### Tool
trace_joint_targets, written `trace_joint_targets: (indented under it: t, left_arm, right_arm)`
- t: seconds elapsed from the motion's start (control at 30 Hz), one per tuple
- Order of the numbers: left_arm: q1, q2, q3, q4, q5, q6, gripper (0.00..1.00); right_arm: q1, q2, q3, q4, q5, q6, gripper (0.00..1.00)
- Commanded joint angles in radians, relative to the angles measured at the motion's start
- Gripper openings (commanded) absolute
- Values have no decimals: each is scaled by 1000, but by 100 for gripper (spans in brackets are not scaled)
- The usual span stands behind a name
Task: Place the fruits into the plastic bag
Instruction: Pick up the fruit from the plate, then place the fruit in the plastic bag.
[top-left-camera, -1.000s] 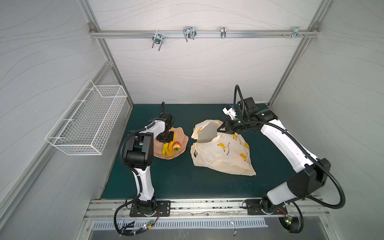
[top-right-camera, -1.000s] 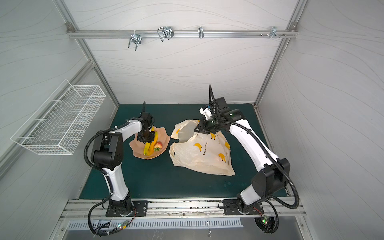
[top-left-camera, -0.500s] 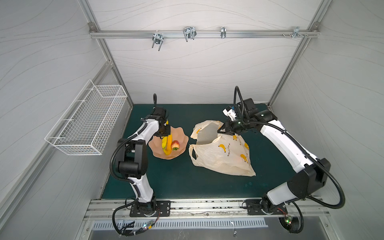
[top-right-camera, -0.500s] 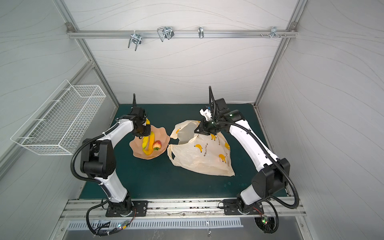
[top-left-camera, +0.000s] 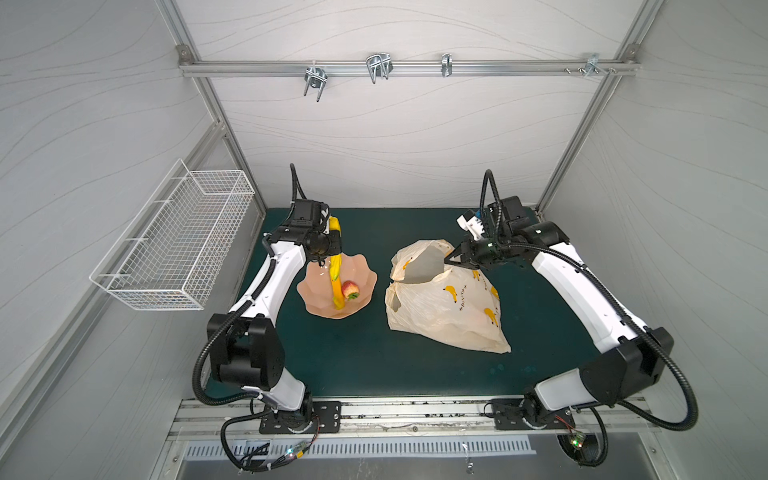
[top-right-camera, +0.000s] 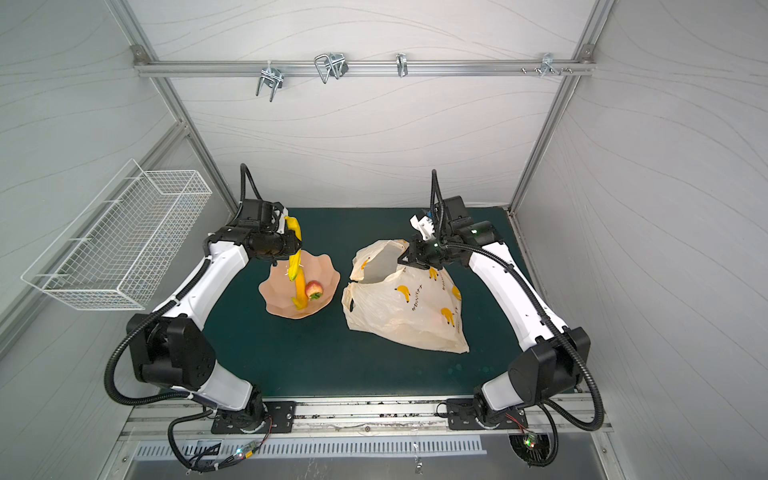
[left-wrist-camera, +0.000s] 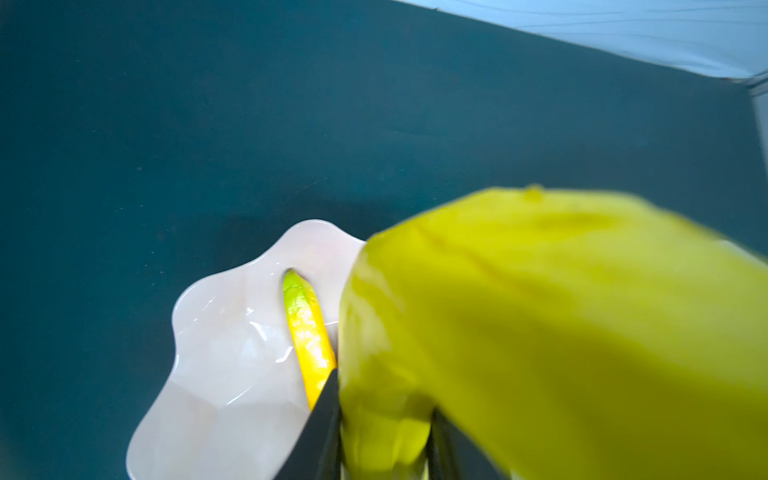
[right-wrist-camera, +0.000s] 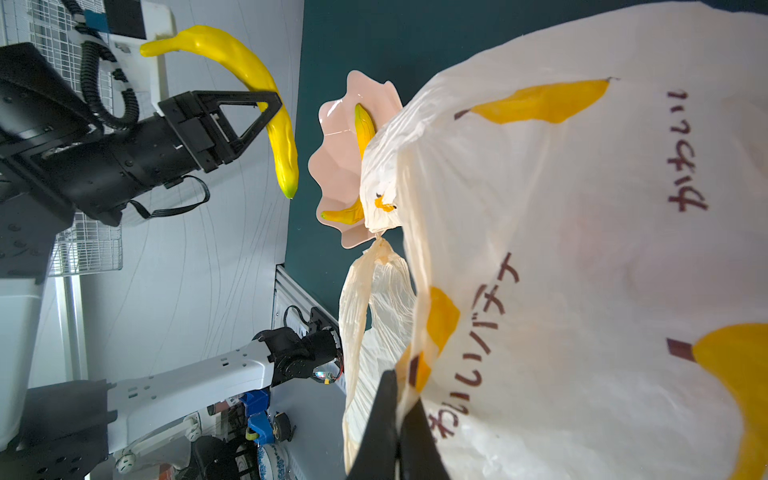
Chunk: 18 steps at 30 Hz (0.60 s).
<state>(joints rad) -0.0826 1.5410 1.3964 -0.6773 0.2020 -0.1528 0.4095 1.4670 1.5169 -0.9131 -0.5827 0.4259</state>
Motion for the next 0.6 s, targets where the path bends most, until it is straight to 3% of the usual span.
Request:
trace_joint_targets:
  t: [0.0,0.1,0.27,0.43,0.57]
  left_arm:
    - [-30,-72,24,52,155,42,14]
    - [-127,-124,2,47,232,146,16]
    - [-322,-162,-22,-14,209,277,17]
    - [-416,-176,-51,-37,195,345,17]
    - [-471,-152,-67,-59,110,399,17]
  right_arm:
    - [-11,-12,6,-38,-22,-32,0]
    - [-16,-9,9,-35,-30,-34,0]
    - [-22,-3,12,-41,-42,-42,0]
    - [-23,-2,8,-43,-51,-47,0]
    - [-24,-4,6,-42,-64,-51,0]
